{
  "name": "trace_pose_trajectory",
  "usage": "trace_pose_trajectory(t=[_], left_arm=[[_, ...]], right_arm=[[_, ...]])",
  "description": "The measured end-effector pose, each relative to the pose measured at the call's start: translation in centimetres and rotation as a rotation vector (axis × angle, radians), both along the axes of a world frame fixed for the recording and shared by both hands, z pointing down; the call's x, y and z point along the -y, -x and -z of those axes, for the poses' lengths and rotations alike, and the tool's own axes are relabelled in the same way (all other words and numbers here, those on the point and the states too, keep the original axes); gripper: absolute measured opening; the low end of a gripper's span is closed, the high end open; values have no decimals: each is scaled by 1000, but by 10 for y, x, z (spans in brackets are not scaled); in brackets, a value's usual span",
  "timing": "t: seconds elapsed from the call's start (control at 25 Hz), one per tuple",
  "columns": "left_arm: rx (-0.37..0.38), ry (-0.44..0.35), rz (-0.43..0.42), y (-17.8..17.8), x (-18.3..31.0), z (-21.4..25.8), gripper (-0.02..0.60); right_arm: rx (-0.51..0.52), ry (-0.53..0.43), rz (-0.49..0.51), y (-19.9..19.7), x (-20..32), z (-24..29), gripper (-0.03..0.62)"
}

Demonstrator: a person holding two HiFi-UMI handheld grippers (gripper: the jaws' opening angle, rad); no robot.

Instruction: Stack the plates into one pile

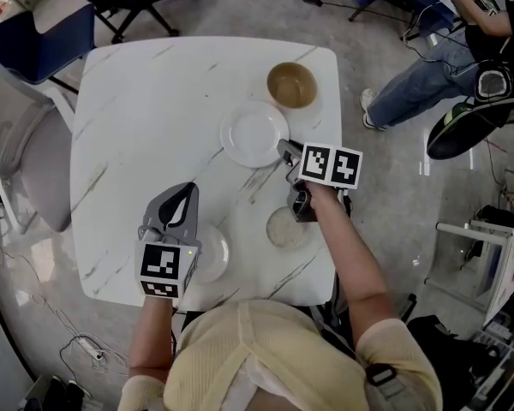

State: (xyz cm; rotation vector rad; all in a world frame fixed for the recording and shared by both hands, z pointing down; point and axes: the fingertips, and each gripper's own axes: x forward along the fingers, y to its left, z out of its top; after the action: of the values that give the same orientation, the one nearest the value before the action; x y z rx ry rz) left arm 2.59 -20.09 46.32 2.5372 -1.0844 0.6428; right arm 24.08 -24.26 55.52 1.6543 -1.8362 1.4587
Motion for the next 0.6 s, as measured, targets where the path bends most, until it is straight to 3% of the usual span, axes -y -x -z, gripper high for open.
trace_pose_trajectory(t=[0.6], left_arm=[[-2, -2, 30, 16, -8, 7, 8]], right_arm=[[-17, -20, -7, -2, -3, 4, 73]])
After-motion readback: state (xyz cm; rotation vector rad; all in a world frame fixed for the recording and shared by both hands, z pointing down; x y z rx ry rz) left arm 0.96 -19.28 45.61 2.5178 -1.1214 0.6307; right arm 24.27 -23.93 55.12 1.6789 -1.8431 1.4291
